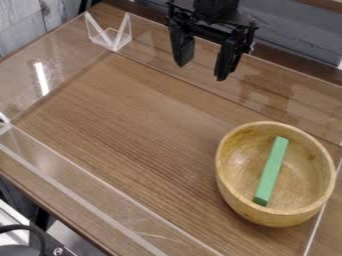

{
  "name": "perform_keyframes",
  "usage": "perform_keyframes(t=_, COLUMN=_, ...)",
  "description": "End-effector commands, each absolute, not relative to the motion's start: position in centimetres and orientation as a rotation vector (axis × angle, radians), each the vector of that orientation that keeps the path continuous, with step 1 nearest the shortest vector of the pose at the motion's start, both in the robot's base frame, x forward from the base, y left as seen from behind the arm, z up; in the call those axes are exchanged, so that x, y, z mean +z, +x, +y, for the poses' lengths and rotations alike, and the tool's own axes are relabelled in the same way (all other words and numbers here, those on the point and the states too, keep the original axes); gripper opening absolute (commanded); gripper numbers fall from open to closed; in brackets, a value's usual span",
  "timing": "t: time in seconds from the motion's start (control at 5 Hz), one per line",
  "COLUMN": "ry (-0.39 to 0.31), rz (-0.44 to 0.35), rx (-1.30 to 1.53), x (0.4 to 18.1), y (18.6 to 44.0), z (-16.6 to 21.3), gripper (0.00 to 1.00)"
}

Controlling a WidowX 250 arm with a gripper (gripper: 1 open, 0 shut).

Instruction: Remove the green block from inside the brown bowl and put it on the table

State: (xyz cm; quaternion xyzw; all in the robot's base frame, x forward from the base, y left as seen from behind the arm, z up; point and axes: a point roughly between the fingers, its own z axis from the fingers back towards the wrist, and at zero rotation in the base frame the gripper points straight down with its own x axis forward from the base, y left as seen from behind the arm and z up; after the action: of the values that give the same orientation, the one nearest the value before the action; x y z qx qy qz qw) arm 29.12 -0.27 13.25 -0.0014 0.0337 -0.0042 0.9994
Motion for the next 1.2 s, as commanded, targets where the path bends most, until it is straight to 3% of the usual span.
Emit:
perform_keyframes(t=0.0, ry=-0.014, rz=0.081, rx=-0.065, x=12.4, y=28.4, z=-3.1, gripper=1.00)
perform_keyframes(t=0.2, ry=-0.027, rz=0.101, rx=-0.129, x=10.9, y=27.1, z=-7.1, gripper=1.00)
perform_keyframes(t=0.6, ry=-0.027, rz=0.048, rx=-0.217, x=9.3, y=25.7, z=-12.6, gripper=1.00)
perform_keyframes(t=1.0, ry=-0.034, rz=0.009, rx=-0.247, x=7.0, y=25.8, z=-13.0, gripper=1.00)
